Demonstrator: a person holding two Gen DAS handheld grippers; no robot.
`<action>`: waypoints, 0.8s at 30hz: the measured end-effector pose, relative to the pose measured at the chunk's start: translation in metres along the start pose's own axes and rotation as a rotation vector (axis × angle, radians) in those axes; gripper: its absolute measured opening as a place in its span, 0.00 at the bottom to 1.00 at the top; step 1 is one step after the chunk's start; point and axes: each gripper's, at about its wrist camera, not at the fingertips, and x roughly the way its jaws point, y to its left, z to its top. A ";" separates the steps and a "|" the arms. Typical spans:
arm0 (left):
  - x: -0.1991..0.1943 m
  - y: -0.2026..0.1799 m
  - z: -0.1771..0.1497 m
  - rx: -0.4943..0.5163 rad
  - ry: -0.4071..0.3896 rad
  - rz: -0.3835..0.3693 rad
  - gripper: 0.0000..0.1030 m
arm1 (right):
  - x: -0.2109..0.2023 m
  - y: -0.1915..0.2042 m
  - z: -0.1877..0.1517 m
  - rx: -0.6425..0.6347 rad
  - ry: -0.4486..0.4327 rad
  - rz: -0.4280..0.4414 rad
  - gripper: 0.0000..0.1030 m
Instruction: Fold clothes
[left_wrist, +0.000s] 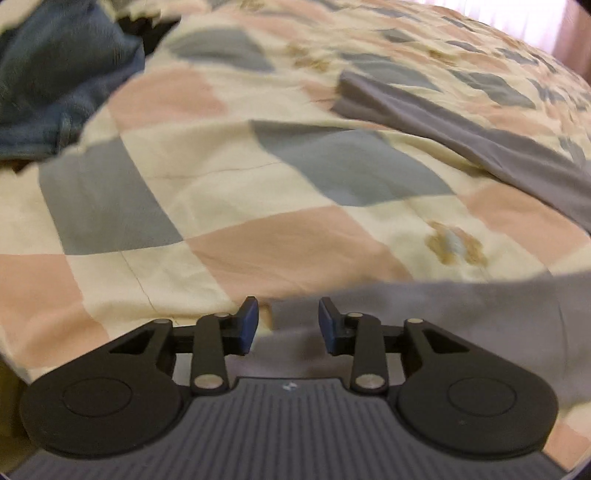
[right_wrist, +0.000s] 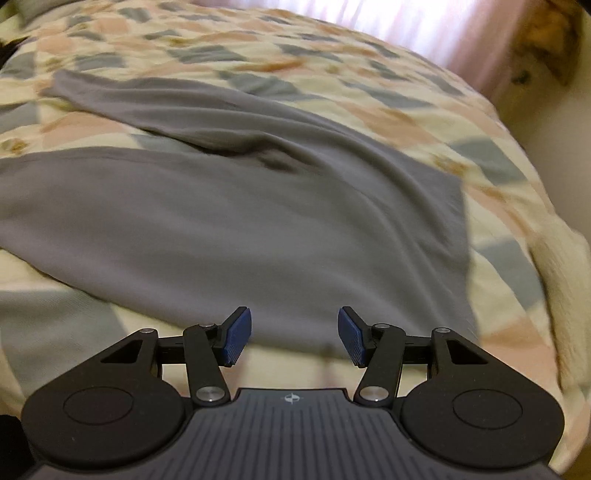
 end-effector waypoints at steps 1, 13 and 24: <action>0.010 0.008 0.004 0.006 0.035 -0.036 0.30 | 0.003 0.010 0.007 -0.017 -0.002 0.009 0.53; 0.018 0.040 0.021 0.093 -0.023 -0.193 0.00 | 0.046 0.089 0.095 -0.066 -0.021 0.036 0.53; 0.015 0.019 0.014 0.184 -0.056 0.161 0.00 | 0.064 0.077 0.098 0.000 -0.010 0.009 0.54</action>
